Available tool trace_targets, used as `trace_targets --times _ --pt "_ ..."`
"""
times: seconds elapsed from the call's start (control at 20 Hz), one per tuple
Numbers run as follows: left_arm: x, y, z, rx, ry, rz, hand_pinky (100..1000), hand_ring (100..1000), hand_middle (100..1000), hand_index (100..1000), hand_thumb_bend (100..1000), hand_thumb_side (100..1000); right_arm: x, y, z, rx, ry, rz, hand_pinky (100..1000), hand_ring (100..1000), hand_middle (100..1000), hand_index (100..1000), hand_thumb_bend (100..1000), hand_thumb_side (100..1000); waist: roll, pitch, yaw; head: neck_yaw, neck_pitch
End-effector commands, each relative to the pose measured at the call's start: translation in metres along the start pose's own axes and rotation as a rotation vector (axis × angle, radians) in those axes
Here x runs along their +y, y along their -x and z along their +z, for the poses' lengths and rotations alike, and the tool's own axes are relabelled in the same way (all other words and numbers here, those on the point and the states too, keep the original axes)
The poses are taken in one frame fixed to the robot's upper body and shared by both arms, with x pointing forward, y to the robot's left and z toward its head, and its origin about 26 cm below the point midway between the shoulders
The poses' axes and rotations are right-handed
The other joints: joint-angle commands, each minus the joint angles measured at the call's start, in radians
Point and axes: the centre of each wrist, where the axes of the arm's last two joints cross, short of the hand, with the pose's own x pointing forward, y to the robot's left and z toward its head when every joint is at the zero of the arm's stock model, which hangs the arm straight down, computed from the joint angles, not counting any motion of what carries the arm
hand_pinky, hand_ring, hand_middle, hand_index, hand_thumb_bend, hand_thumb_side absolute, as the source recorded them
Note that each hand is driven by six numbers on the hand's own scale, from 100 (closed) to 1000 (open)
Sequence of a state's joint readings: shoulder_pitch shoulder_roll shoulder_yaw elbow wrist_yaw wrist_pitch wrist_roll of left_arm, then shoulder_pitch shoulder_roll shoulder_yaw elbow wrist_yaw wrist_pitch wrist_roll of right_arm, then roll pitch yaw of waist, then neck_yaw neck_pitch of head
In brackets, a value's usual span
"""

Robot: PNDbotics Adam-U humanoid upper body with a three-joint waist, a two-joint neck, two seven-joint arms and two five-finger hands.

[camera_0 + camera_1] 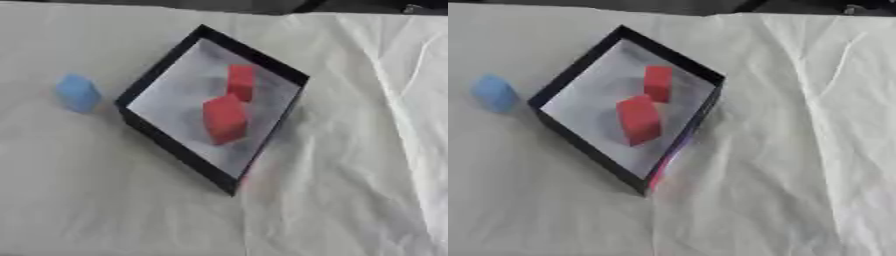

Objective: Pick up objects on the table and place them in the box.

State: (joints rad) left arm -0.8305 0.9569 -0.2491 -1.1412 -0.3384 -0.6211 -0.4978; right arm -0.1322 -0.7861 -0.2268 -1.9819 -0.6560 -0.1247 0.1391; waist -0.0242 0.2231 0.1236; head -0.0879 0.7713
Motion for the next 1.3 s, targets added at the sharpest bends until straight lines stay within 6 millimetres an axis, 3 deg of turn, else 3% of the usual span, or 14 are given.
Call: trace_targets --times 0.05,0.15,0.4,0.8,1.0,1.1,1.3 --pt "0.009 0.004 -0.005 -0.193 0.257 -0.161 878 909 804 856 516 134 0.001 -0.008 -0.005 -0.016 -0.020 0.017 966 679 640 822 100 528 0.018 -0.032 -0.001 0.005 -0.001" --pt "0.006 0.006 -0.012 -0.198 0.279 -0.156 879 904 799 848 483 130 0.001 -0.008 -0.006 -0.010 -0.021 0.014 966 679 640 817 100 539 0.019 -0.031 -0.002 0.007 -0.001" --pt "0.001 0.010 -0.028 -0.203 0.339 -0.144 875 870 797 852 522 143 0.002 -0.010 -0.009 -0.016 -0.026 -0.001 967 678 640 807 100 530 0.022 -0.031 -0.007 0.012 -0.001" --pt "0.002 0.001 -0.058 -0.239 0.367 -0.157 876 867 800 849 518 167 0.003 -0.009 -0.010 0.003 -0.028 -0.005 967 675 638 803 100 532 0.023 -0.029 -0.014 0.014 -0.001" --pt "-0.001 -0.005 -0.071 -0.267 0.388 -0.159 881 870 799 841 531 259 0.003 -0.010 -0.012 -0.004 -0.035 -0.013 967 675 638 802 100 532 0.025 -0.030 -0.018 0.018 -0.001" --pt "-0.005 -0.009 -0.075 -0.281 0.410 -0.166 891 872 791 825 551 372 0.004 -0.011 -0.013 -0.002 -0.039 -0.014 967 674 637 802 100 532 0.027 -0.029 -0.021 0.019 -0.001" --pt "-0.017 -0.015 -0.081 -0.306 0.462 -0.177 895 867 783 814 547 477 0.004 -0.010 -0.013 0.009 -0.045 -0.012 968 672 635 800 100 534 0.032 -0.024 -0.026 0.021 -0.001"
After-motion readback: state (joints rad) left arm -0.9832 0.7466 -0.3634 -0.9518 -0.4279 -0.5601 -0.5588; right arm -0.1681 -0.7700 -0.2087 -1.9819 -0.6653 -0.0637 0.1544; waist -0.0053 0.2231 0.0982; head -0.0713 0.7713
